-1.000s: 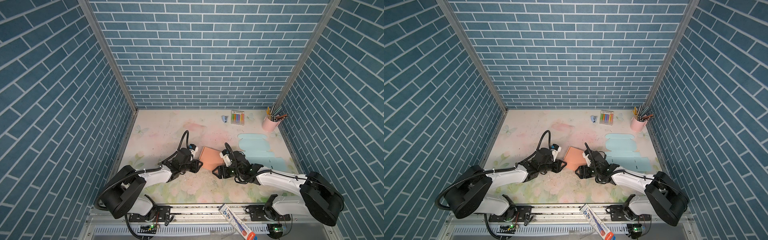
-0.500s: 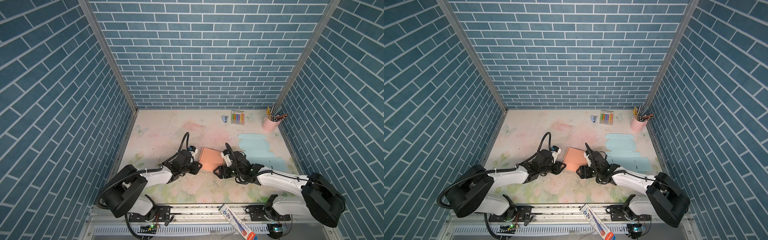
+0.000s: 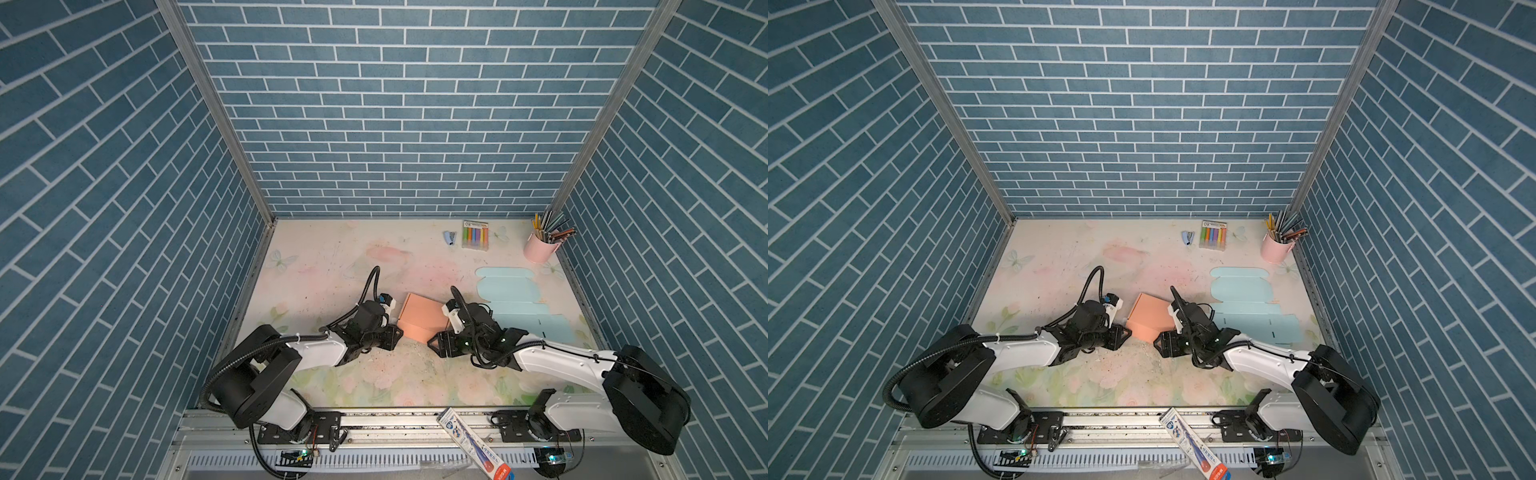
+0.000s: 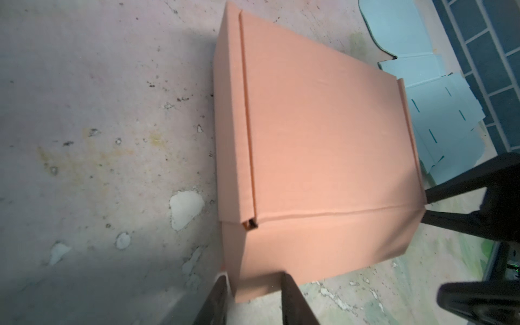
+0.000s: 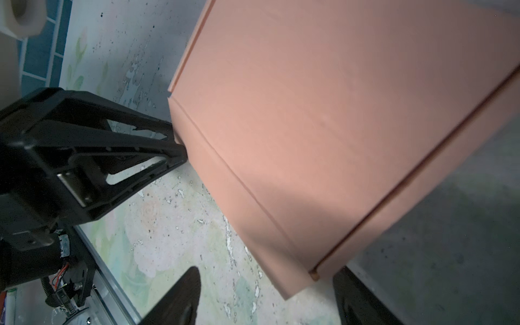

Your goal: Fold the paper box

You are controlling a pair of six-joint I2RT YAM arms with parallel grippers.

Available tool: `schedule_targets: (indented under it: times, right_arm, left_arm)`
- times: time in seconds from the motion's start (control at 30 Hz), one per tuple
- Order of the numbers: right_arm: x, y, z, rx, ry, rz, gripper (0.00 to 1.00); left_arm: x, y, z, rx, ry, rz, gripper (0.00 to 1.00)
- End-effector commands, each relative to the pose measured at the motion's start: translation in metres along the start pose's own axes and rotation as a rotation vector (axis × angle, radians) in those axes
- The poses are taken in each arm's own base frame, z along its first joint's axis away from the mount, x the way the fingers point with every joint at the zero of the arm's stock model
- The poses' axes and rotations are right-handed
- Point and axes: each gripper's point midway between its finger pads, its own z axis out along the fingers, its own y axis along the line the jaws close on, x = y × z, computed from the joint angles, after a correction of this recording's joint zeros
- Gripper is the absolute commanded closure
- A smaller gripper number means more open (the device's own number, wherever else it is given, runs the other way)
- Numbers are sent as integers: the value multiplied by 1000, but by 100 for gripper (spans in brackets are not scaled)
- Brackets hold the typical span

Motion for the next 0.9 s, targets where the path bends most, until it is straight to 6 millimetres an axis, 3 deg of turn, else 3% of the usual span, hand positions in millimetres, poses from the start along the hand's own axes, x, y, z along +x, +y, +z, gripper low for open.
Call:
schedule_targets:
  times: [0.0,0.33,0.6,0.7,0.87]
  right_arm:
    - [6,-6,2,25,10,-5,25]
    - [7,-11,-6,56,5,-7,23]
    - [11,-3,-23,23,-3,2,23]
    - [8,4,-29,-11,-16,19,20]
    - [-2,-5,-31,-1,-39,81,15]
  left_arm:
    - [-8,0,3,-13,-25,16,67]
    - [-4,-3,6,-11,-16,20,68]
    - [13,6,-20,-47,4,16,67]
    - [1,4,-36,-31,-28,17,64]
    - [-41,4,-44,-21,-85,37,55]
